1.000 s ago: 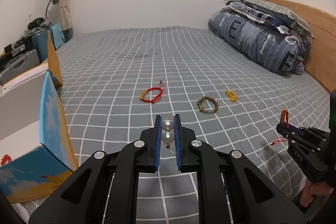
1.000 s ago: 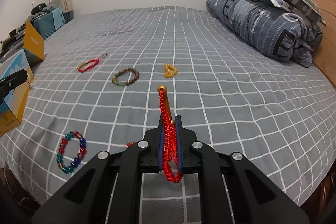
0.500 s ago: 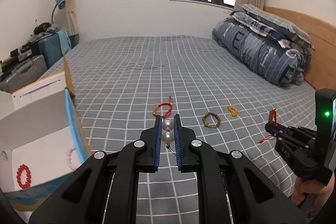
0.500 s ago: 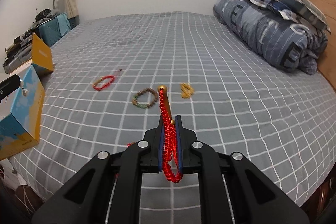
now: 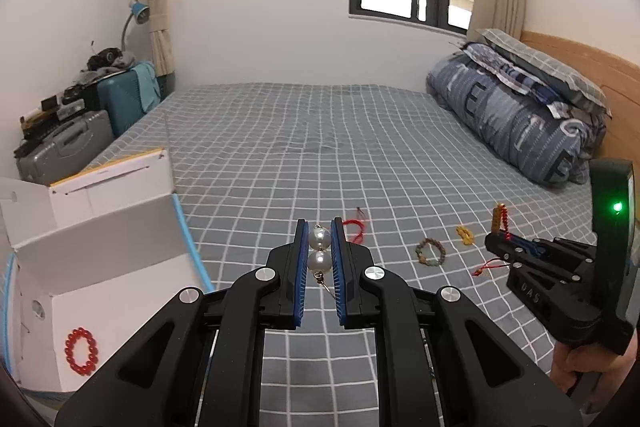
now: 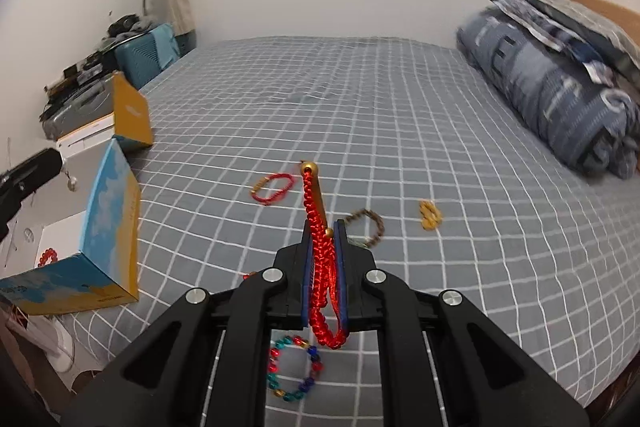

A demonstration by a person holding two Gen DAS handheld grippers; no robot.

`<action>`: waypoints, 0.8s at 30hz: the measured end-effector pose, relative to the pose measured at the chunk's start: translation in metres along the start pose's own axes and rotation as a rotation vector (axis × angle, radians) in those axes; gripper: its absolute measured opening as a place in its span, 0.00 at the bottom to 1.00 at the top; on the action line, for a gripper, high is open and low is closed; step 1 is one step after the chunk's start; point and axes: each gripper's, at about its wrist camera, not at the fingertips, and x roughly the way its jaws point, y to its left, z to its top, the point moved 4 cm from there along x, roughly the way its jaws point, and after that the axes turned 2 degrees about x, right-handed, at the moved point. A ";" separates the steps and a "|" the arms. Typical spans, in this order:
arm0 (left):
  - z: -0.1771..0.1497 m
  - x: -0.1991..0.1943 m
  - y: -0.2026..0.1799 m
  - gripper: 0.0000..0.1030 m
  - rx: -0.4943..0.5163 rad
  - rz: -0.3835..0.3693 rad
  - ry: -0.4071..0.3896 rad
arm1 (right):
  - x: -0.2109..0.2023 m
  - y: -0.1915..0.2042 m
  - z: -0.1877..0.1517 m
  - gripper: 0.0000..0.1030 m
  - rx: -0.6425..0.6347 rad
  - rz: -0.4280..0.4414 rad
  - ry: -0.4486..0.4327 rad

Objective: Organize jewelry
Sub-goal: 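Lift the pearl earrings and red cord bracelet and carry toward the box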

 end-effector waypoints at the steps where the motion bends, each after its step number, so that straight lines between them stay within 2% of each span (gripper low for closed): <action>1: 0.002 -0.002 0.004 0.11 -0.003 0.007 -0.003 | 0.001 0.006 0.003 0.08 -0.013 0.002 0.000; 12: 0.013 -0.015 0.057 0.11 -0.051 0.095 -0.009 | 0.019 0.075 0.031 0.08 -0.084 0.081 0.011; 24: -0.008 -0.040 0.162 0.11 -0.161 0.264 0.038 | 0.028 0.190 0.050 0.08 -0.184 0.217 0.019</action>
